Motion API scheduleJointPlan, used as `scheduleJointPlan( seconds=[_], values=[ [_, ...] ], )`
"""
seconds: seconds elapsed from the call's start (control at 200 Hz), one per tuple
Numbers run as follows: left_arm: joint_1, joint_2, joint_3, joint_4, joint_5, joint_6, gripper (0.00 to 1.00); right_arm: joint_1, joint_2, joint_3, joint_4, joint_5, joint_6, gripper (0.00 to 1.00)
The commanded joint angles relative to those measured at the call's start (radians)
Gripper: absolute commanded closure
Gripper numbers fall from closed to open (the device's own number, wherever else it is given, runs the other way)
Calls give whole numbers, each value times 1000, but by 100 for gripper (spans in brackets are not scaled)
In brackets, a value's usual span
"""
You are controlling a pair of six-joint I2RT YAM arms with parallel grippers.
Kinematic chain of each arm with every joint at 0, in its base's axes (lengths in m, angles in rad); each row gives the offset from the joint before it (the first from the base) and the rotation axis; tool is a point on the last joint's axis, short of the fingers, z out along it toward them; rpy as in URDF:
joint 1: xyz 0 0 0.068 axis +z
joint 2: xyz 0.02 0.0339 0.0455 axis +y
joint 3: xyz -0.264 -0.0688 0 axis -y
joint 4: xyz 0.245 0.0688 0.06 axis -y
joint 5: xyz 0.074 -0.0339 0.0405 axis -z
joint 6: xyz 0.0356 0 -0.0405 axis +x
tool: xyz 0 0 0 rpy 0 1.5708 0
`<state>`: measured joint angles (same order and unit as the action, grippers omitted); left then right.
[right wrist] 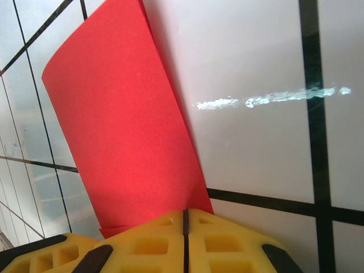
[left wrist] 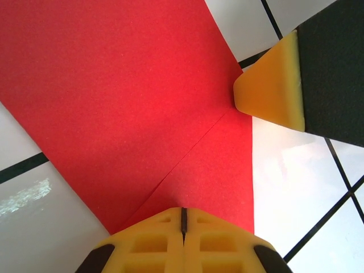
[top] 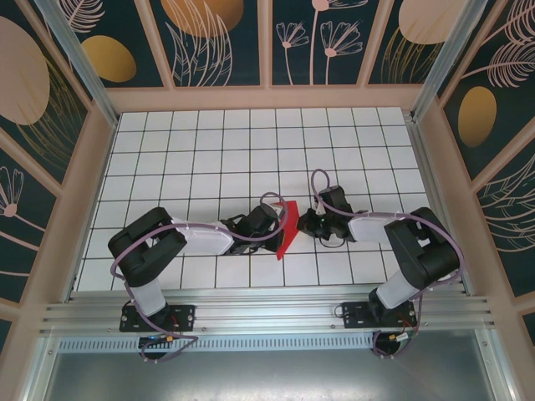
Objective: Fold a paper plane with a square sheet of paper (pick it up from the middle)
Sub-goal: Third fold the triangle at the center of the table.
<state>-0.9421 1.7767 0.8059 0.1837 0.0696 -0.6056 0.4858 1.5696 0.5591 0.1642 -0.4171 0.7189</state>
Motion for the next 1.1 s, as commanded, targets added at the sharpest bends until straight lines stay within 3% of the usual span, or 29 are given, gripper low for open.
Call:
scheduleJointPlan(
  seconds=[0.0, 0.21, 0.565, 0.781, 0.971, 1.096],
  values=[
    [6, 19, -23, -41, 0, 23, 100, -3, -12, -11, -47, 31, -27, 91],
    [6, 18, -22, -44, 4, 24, 100, -16, -94, 7, -43, 10, -34, 90],
    [6, 20, -20, -41, 9, 24, 100, -24, 3, -25, 8, 1, -22, 90],
    [6, 18, -20, -38, 6, 16, 100, -21, -144, -22, -58, 13, -27, 90],
    [5, 18, -19, -28, 5, 4, 100, 55, -206, -101, 44, -19, 79, 89],
    [6, 19, -16, -28, 5, -1, 100, 158, -203, -132, 98, 17, 145, 89]
  ],
)
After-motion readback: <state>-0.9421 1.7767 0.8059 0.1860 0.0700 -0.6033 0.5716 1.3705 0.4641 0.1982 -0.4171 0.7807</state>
